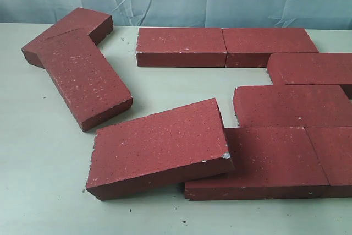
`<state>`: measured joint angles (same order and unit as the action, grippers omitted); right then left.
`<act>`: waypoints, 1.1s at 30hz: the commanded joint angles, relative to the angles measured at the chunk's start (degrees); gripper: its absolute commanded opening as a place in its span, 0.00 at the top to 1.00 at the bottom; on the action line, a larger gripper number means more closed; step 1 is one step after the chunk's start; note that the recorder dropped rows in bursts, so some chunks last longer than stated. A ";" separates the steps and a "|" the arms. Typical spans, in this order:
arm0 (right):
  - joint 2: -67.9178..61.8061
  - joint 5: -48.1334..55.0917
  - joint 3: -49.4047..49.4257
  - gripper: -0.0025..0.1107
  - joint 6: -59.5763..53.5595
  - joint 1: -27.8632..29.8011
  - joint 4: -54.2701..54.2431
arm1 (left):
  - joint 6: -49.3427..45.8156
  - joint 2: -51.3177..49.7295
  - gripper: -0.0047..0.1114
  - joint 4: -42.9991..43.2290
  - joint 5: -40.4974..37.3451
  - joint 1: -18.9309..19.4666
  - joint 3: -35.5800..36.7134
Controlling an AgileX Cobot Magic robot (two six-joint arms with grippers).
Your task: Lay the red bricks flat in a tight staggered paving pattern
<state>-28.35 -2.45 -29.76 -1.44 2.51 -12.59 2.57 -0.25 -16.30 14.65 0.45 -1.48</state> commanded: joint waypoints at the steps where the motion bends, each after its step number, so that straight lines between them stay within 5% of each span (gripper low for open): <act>1: -7.25 8.43 -6.08 0.99 -0.77 -0.33 2.05 | 0.45 -1.81 0.96 -0.47 -0.22 0.00 -3.89; 13: -26.92 35.13 -25.10 0.99 -10.97 -6.68 0.87 | 0.45 -20.93 0.96 3.90 -11.00 0.00 -15.48; 23: -35.82 44.94 -27.72 0.99 -16.53 -8.32 -4.23 | -2.57 -37.91 0.96 5.72 -25.14 0.00 -24.31; 33: -42.83 47.71 -27.72 0.99 -26.29 -8.32 -12.39 | -28.62 -51.83 0.96 -15.18 -36.32 0.00 -31.64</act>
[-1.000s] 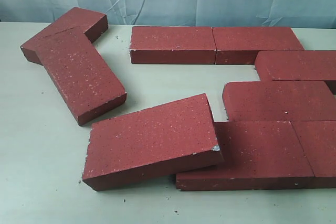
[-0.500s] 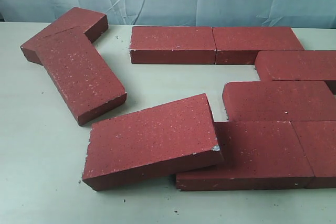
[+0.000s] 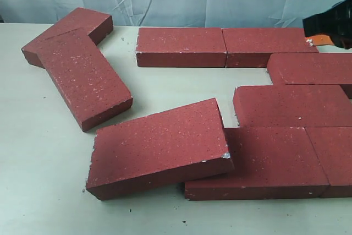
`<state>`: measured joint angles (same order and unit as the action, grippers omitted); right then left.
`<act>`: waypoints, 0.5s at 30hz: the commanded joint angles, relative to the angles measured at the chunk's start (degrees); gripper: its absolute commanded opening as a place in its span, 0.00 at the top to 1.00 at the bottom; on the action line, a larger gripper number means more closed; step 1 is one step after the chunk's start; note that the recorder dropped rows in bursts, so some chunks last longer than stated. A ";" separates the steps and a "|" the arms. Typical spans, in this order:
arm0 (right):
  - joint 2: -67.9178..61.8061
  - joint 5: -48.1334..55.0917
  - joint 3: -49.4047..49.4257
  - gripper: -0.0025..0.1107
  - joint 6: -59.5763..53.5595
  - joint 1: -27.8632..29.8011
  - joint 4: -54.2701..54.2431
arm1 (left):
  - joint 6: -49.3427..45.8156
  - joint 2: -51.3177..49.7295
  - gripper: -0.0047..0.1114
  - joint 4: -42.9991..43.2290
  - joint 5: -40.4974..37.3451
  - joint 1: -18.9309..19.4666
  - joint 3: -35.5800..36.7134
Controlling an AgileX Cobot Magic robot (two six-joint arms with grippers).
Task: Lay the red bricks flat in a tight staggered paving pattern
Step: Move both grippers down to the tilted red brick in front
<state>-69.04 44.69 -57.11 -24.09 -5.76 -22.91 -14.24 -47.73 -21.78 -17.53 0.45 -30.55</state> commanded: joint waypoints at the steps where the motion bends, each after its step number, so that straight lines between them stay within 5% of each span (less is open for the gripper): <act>1: -2.62 0.57 -0.37 0.99 -3.94 -0.05 -1.95 | -15.15 -5.65 0.96 -12.38 -5.41 0.00 -3.27; 5: -4.91 -0.04 -0.14 0.99 -5.29 -0.05 -1.81 | -24.41 -10.40 0.96 -18.05 -9.69 0.00 -5.66; 15: -11.53 -3.89 1.86 0.99 -10.40 -0.05 -2.26 | -29.84 -23.49 0.96 -15.75 -17.47 -0.13 -13.74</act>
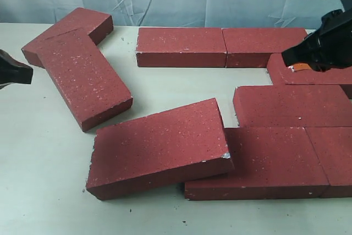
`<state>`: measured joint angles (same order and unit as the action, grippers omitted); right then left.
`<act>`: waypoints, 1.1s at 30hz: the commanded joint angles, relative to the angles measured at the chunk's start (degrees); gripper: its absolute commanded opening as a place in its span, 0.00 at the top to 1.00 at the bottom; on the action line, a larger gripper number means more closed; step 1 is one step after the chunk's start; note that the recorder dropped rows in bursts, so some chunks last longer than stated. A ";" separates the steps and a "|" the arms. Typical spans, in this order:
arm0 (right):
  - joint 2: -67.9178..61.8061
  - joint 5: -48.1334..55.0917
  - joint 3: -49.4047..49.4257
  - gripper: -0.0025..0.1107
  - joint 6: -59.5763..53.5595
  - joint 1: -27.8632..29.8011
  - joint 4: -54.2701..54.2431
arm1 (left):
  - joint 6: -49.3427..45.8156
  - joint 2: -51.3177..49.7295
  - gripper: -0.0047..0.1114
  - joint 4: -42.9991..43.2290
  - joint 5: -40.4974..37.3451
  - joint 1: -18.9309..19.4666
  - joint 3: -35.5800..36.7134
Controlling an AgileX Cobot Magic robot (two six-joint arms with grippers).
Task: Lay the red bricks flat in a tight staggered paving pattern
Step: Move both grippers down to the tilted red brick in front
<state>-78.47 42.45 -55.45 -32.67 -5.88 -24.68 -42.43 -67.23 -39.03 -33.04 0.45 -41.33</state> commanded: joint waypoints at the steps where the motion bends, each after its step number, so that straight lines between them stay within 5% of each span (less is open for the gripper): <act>1: -2.78 -1.65 0.20 0.99 -2.29 0.07 -0.62 | -1.65 -4.93 0.96 2.74 -1.97 -0.54 -3.63; 10: -6.17 -0.40 0.20 0.99 -6.23 0.07 -2.68 | -1.30 -11.88 0.96 11.83 -7.34 -8.19 -6.78; 27: -8.29 0.75 0.20 0.99 -8.35 -7.23 -1.06 | 1.51 -24.67 0.96 16.33 -16.82 -8.70 -6.78; 33: -11.42 2.80 0.20 0.99 -8.35 -10.65 0.79 | 1.51 -28.51 0.96 16.54 -17.51 -12.60 -6.78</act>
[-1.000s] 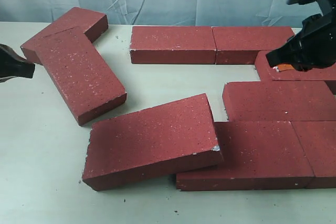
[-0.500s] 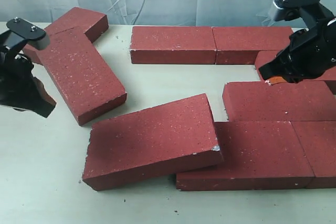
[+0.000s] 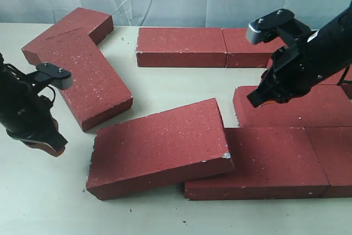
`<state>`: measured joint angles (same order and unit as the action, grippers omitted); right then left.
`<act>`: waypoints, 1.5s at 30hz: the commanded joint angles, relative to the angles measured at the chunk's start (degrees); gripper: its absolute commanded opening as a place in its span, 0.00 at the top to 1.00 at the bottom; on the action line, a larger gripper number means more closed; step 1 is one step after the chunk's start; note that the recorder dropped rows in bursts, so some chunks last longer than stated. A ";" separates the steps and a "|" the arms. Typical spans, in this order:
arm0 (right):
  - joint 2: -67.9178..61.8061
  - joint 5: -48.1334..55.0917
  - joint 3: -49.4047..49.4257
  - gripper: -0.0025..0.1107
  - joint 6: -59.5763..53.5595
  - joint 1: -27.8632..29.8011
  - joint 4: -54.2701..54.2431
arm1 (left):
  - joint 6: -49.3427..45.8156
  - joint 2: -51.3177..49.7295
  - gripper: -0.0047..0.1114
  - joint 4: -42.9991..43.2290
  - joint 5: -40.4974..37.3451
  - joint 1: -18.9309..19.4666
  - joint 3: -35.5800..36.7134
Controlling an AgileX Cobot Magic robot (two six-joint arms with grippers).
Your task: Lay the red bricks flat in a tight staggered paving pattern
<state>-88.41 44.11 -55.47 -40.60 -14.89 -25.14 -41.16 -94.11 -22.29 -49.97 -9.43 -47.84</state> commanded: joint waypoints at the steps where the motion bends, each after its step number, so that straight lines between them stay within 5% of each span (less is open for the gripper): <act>1: -1.63 1.15 -0.06 0.99 -0.42 -2.08 1.26 | 0.24 -1.92 0.96 -0.10 -0.58 -3.88 -0.27; 15: -5.90 4.57 -0.61 0.99 0.33 -9.19 4.10 | 0.24 -2.73 0.96 -1.29 0.82 -7.38 -0.27; 28: -6.20 6.37 -1.39 0.99 -2.92 -9.28 -0.78 | -6.81 -7.51 0.96 -8.54 -1.01 -11.83 -2.75; 45: -2.50 9.11 -3.11 0.99 -4.29 -9.17 0.81 | -6.57 -0.87 0.96 -7.54 -1.90 -11.83 -4.34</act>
<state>-92.38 53.37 -58.16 -44.33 -23.96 -21.69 -47.75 -97.00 -25.92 -53.55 -20.59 -51.39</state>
